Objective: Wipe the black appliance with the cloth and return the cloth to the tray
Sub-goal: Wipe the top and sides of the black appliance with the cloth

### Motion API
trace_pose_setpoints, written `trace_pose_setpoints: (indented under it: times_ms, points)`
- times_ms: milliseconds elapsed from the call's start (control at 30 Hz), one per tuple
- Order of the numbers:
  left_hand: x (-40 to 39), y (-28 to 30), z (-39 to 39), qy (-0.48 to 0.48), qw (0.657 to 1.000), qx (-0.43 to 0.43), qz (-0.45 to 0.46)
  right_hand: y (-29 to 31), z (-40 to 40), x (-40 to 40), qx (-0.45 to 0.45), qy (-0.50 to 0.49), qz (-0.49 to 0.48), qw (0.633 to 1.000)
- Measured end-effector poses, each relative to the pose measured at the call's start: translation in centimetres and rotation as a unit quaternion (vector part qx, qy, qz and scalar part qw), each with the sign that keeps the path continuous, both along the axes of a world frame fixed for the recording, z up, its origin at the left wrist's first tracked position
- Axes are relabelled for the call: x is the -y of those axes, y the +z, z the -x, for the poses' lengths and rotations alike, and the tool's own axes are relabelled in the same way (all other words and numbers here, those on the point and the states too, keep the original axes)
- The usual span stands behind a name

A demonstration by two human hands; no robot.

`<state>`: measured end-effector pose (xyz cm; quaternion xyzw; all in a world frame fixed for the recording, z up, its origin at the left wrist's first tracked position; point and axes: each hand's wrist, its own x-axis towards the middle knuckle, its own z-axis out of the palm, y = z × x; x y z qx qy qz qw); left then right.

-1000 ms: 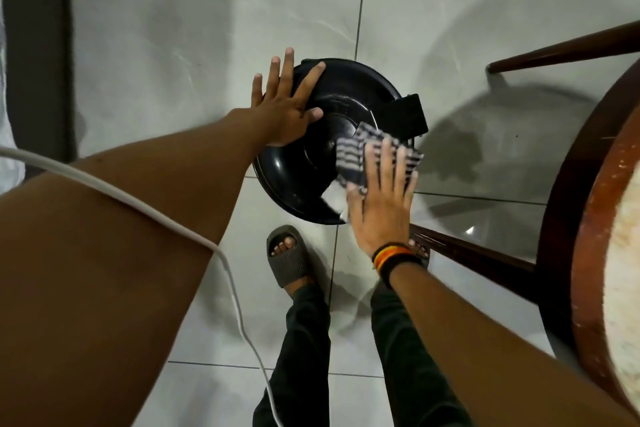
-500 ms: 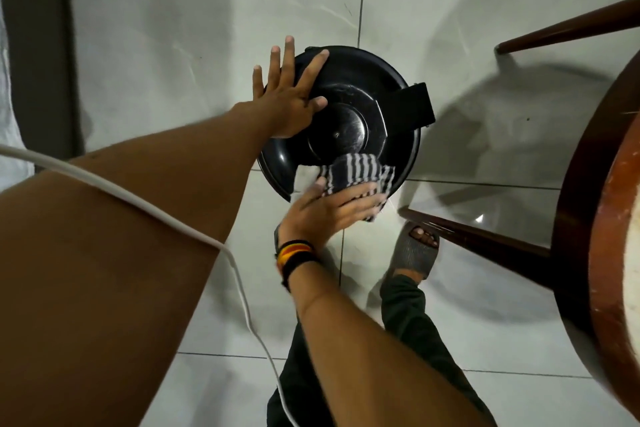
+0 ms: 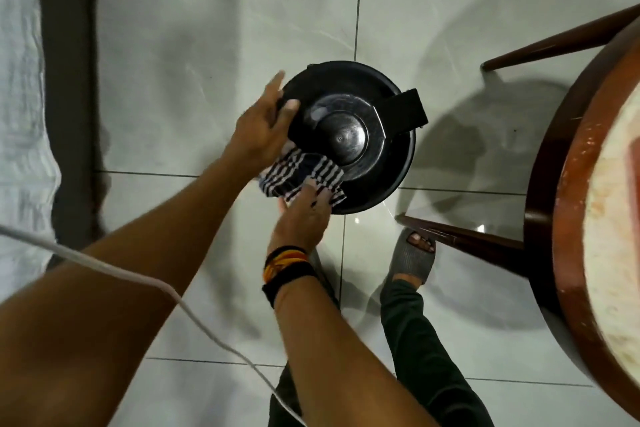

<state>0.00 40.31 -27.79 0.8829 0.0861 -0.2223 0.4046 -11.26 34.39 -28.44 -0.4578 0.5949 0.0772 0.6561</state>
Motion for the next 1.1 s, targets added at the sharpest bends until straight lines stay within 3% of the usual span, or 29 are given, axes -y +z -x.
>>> trace_pose_setpoints:
  times_ms: [67, 167, 233, 333, 433, 633, 767, 1000, 1100]
  points:
    - [-1.3, 1.5, 3.5, 0.124, 0.989, -0.069, 0.046, 0.1, -0.1, 1.5, 0.015, -0.059, -0.034, 0.998]
    - [-2.3, 1.5, 7.6, 0.192, 0.953, -0.214, 0.094, -0.4, -0.8, 3.0, -0.041, -0.058, -0.019, 0.997]
    - [-1.7, 0.8, 8.3, 0.223, 0.935, -0.24, 0.134, -0.8, -1.5, 3.1, -0.077, -0.05, -0.02, 0.996]
    - [-0.4, -0.4, 8.1, 0.246, 0.938, -0.216, 0.118, -2.0, -2.2, 3.7, -0.131, -0.033, -0.036, 0.99]
    - [0.2, -1.8, 7.8, 0.208, 0.961, -0.169, 0.07, -2.6, -2.1, 5.3, -0.135, -0.009, -0.081, 0.988]
    - [0.3, -0.5, 6.6, 0.113, 0.986, -0.067, -0.107, -1.1, -2.1, 8.9, -0.088, 0.189, -0.081, 0.975]
    - [0.9, 2.9, 7.1, 0.104, 0.994, -0.03, -0.004, 3.3, -2.2, 11.0, 0.012, 0.273, 0.058, 0.96]
    - [8.9, 14.4, 6.5, 0.131, 0.971, -0.065, 0.188, 15.0, -2.4, 20.1, 0.186, 0.225, 0.113, 0.95]
    - [15.9, 19.6, 6.5, 0.156, 0.959, -0.065, 0.226, 20.4, -2.6, 27.1, 0.2, 0.218, 0.17, 0.94]
